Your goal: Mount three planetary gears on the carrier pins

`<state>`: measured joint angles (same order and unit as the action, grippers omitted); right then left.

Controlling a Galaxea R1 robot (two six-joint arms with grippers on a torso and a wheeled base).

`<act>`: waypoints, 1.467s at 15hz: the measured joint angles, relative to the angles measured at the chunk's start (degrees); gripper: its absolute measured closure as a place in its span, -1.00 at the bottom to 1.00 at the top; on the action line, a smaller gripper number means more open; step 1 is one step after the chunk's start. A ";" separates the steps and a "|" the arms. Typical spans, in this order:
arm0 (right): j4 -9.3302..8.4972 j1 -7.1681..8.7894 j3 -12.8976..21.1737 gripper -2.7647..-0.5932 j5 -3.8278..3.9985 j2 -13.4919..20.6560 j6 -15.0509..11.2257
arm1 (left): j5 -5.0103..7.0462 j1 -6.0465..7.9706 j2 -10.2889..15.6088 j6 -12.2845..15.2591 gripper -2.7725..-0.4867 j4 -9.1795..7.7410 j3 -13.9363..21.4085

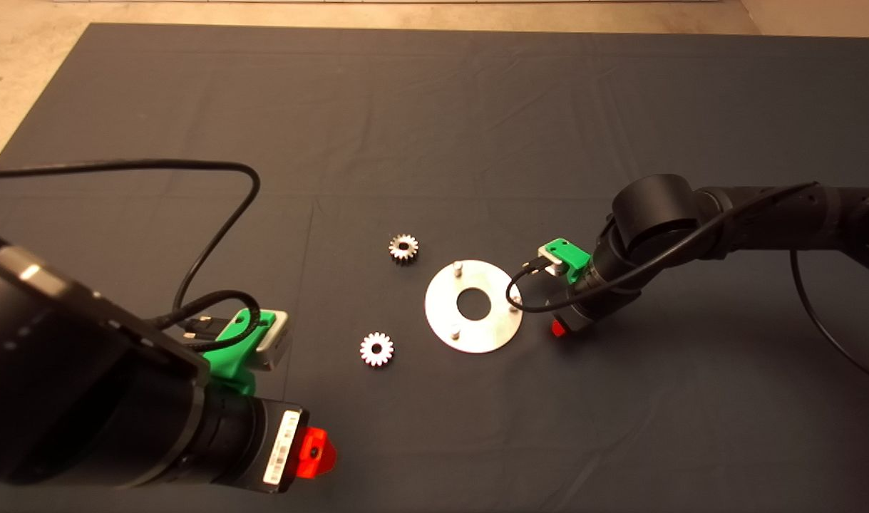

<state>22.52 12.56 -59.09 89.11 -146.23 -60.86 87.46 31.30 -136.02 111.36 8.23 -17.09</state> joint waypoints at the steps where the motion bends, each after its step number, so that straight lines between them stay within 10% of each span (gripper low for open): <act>1: 0.02 0.12 -0.34 0.28 -0.13 -0.35 0.24 | 0.00 -0.02 0.00 0.00 -0.99 0.00 0.00; 22: 0.63 0.37 -1.08 0.52 -0.48 -0.60 1.66 | 0.00 -1.26 -0.02 0.00 -0.99 -0.05 0.12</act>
<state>23.15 12.92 -60.17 88.64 -146.82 -59.20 87.46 30.04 -136.05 111.36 8.18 -16.97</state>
